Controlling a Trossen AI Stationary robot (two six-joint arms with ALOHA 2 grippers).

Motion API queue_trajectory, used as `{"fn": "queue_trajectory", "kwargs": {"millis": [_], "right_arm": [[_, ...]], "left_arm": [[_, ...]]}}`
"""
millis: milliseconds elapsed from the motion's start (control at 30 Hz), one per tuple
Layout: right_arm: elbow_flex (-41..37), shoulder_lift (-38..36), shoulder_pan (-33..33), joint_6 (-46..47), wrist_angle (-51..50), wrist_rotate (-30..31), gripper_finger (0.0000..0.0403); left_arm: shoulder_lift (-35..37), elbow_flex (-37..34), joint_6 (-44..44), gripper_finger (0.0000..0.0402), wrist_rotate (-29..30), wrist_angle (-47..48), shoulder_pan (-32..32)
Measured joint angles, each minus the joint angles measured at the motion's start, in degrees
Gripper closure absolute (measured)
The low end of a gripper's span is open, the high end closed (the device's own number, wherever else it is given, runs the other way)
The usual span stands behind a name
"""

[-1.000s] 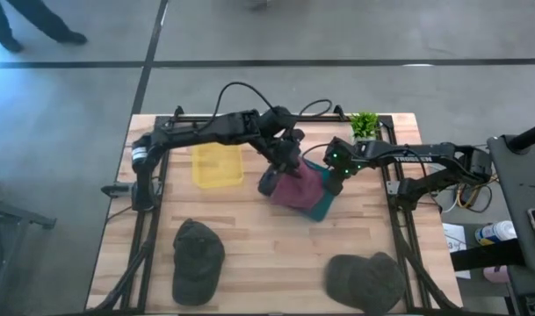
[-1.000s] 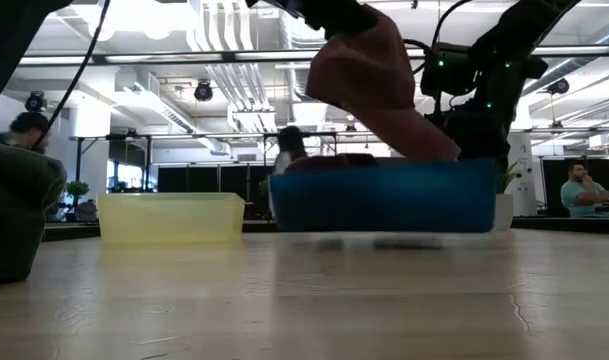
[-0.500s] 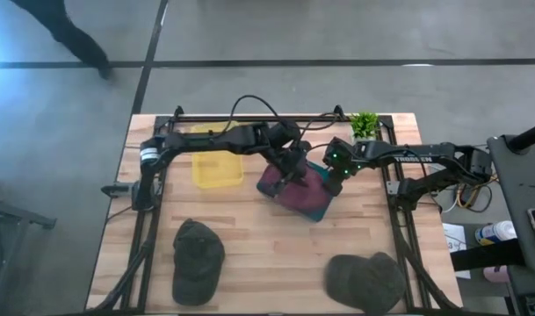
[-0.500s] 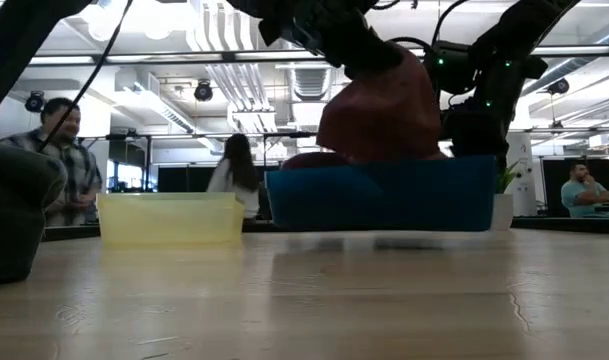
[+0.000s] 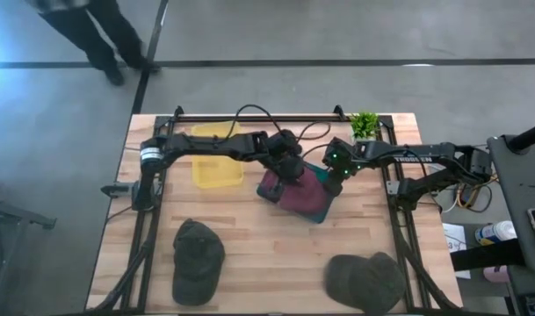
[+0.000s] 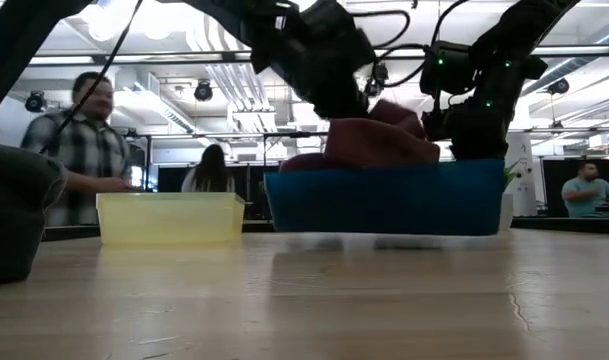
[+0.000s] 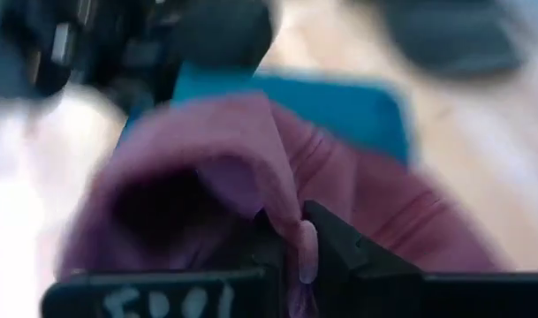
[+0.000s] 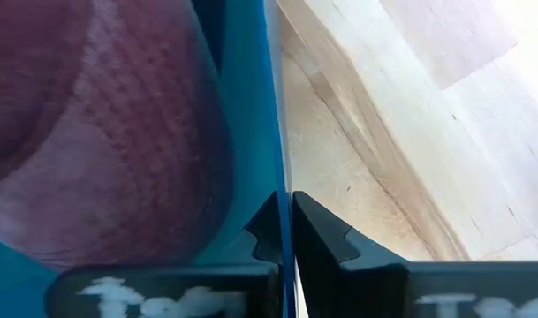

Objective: Sort caps
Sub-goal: Put the red cap into the blue bin

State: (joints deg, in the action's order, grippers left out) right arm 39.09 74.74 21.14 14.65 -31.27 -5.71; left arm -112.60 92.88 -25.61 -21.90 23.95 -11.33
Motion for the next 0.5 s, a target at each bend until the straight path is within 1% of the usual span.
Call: {"fn": "queue_trajectory", "kwargs": {"millis": [67, 133, 233, 333, 400, 500], "right_arm": [[0.00, 0.00, -0.20, -0.11, 0.10, -0.40, 0.0386], [0.00, 0.00, -0.30, -0.13, 0.20, -1.02, 0.0374], [0.00, -0.11, -0.28, -0.13, 0.54, -1.21, 0.0342], [0.02, -0.54, -0.30, -0.30, 0.54, -1.21, 0.0302], [0.02, -0.99, -0.30, -0.51, 0.43, -1.15, 0.0274], [0.17, -2.55, -0.30, -2.67, 0.38, -0.95, 0.0240]], "left_arm": [[-0.02, -0.52, -0.06, 0.0357, 3.78, 0.38, 0.02], [0.03, -0.42, 0.64, 0.0350, 4.65, 0.50, -0.02], [0.24, 0.60, 3.30, 0.0338, 5.16, 0.99, 0.00], [0.35, 2.66, 4.45, 0.0325, 5.78, 5.61, -0.02], [0.42, 4.11, 4.59, 0.0318, 7.26, 9.81, -0.02], [0.47, 5.51, 4.69, 0.0315, 8.83, 15.06, -0.05]]}}
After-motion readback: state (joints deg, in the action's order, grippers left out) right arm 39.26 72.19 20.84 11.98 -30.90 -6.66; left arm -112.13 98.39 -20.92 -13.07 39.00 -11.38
